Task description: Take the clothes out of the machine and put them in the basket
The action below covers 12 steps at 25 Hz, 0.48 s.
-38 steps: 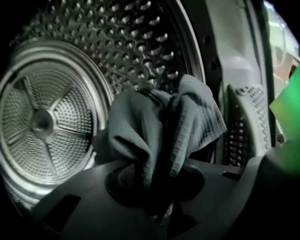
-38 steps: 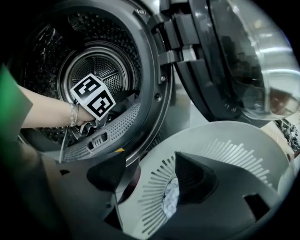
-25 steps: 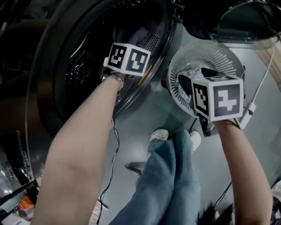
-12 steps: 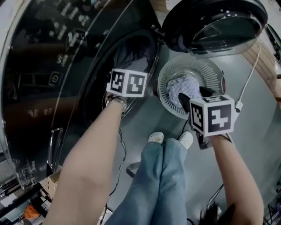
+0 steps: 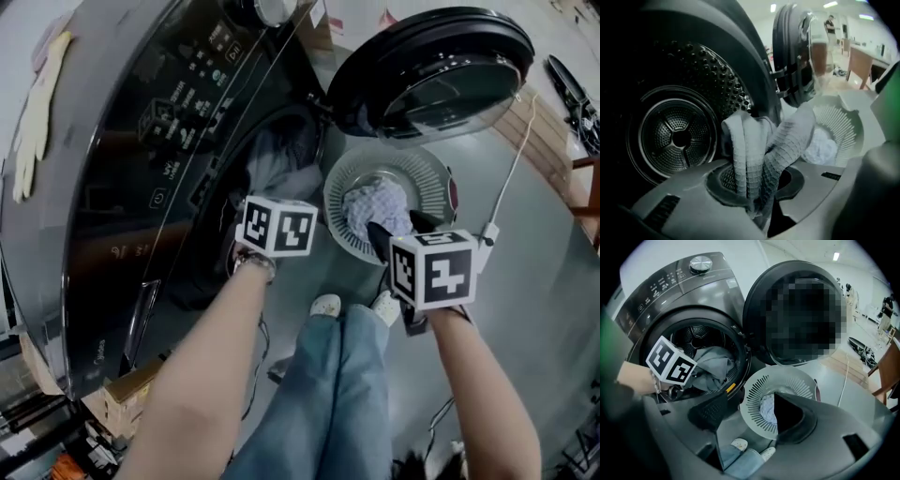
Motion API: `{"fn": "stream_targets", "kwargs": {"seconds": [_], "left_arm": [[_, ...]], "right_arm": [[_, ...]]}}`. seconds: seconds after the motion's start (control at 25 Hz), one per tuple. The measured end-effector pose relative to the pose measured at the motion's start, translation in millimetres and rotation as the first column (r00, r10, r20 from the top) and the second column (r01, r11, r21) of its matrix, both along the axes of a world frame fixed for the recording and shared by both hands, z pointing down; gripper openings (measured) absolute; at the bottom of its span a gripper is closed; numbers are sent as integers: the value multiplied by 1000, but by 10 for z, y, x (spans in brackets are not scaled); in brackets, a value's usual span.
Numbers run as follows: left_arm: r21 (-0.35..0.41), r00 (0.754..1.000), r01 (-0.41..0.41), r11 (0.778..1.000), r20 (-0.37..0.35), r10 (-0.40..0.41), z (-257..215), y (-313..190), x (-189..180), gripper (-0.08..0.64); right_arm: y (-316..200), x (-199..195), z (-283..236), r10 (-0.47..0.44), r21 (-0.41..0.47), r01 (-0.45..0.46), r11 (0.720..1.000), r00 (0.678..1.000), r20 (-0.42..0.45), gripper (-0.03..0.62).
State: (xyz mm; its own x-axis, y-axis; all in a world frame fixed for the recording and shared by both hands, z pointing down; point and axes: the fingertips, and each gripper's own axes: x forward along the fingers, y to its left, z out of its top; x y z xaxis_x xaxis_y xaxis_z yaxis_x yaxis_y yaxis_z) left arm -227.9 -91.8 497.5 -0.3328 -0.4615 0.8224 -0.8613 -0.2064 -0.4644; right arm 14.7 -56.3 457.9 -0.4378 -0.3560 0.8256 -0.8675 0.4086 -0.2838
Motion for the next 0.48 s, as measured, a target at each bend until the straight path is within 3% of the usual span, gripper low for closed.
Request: {"fn": "stream_targets", "kwargs": {"seconds": [0.48], "left_arm": [[92, 978, 58, 994, -205, -38, -360, 226, 494, 91]], "right_arm": [[225, 201, 6, 87, -34, -86, 996, 996, 28, 298]]}}
